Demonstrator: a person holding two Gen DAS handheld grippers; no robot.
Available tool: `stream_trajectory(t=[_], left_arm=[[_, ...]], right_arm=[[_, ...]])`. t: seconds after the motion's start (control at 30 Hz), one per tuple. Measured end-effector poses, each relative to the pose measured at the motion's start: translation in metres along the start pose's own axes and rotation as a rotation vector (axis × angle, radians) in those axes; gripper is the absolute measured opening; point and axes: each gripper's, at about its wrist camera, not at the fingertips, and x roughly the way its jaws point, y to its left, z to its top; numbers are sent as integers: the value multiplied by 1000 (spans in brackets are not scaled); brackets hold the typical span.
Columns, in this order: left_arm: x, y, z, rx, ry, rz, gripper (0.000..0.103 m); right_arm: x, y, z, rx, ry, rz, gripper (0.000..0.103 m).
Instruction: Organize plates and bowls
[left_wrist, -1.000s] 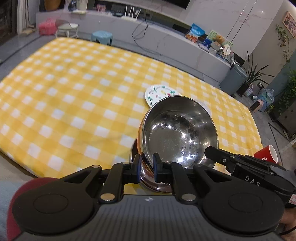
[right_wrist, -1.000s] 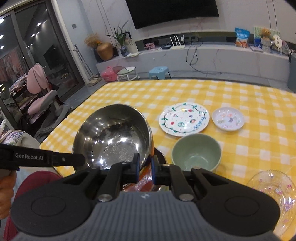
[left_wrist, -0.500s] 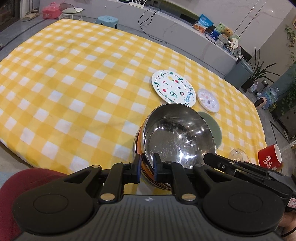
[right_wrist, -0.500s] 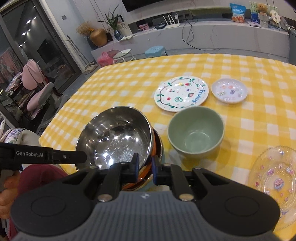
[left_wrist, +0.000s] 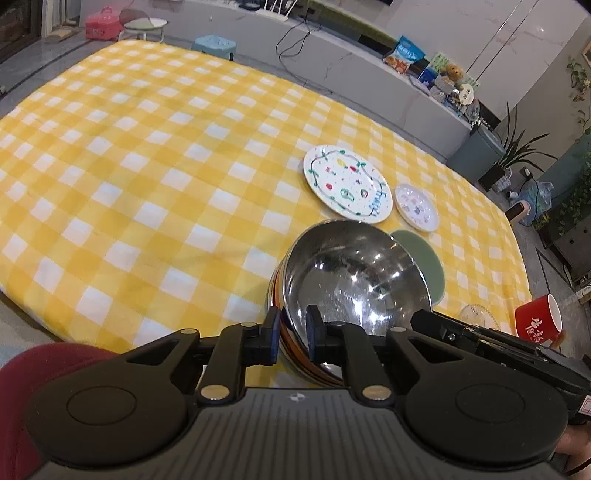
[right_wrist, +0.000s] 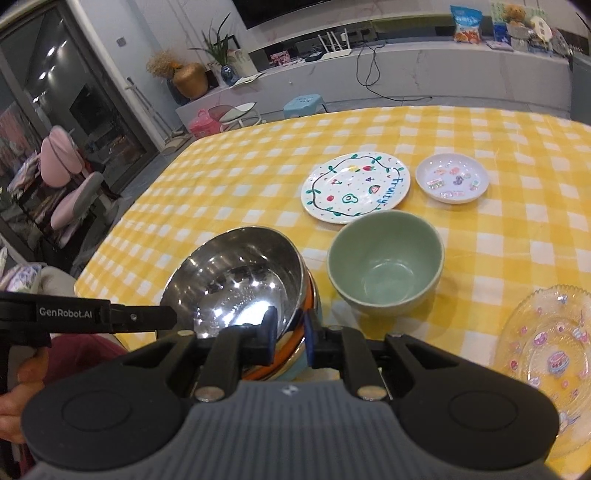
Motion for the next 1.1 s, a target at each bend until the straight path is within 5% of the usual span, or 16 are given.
stream_trajectory(t=[0.17, 0.53, 1.1], left_arm=[[1, 1, -1, -31, -61, -1, 21], [0, -14, -5, 71, -178, 57, 51], [13, 7, 0, -28, -138, 139, 55]], right_arm=[[0, 0, 0, 2, -21, -12, 22], [6, -9, -1, 18, -31, -39, 33], [10, -16, -2, 69, -73, -62, 43]])
